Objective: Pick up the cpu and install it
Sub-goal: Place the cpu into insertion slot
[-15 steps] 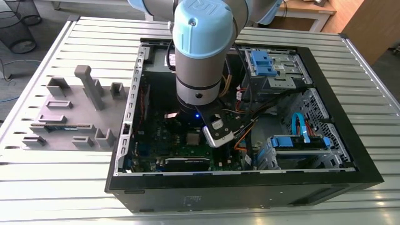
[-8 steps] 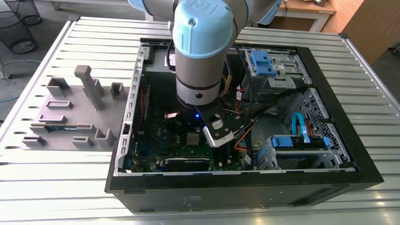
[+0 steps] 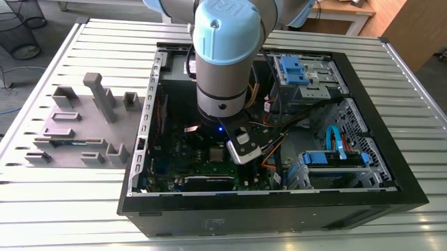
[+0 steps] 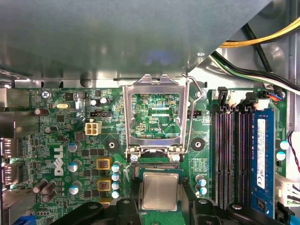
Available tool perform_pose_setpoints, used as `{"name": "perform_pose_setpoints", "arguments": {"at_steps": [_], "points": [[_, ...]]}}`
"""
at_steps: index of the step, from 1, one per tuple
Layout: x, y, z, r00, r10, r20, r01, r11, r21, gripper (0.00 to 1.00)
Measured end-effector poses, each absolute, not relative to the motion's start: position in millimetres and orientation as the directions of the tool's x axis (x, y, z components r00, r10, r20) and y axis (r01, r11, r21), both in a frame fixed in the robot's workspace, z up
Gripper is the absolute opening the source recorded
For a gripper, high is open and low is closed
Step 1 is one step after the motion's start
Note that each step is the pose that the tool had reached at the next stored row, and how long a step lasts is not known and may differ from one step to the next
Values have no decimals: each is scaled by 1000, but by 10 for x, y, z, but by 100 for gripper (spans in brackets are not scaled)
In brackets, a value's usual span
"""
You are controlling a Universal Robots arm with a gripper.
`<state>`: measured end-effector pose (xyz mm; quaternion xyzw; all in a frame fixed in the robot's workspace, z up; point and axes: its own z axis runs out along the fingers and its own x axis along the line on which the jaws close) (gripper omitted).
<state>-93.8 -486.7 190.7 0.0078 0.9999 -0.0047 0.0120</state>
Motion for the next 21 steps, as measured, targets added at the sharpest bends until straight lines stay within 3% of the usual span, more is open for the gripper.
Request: {"name": "perform_pose_setpoints", "arguments": {"at_steps": [21], "points": [[-967,-4875,1906,-1000,8,-27,8,1000,-7,43]]}}
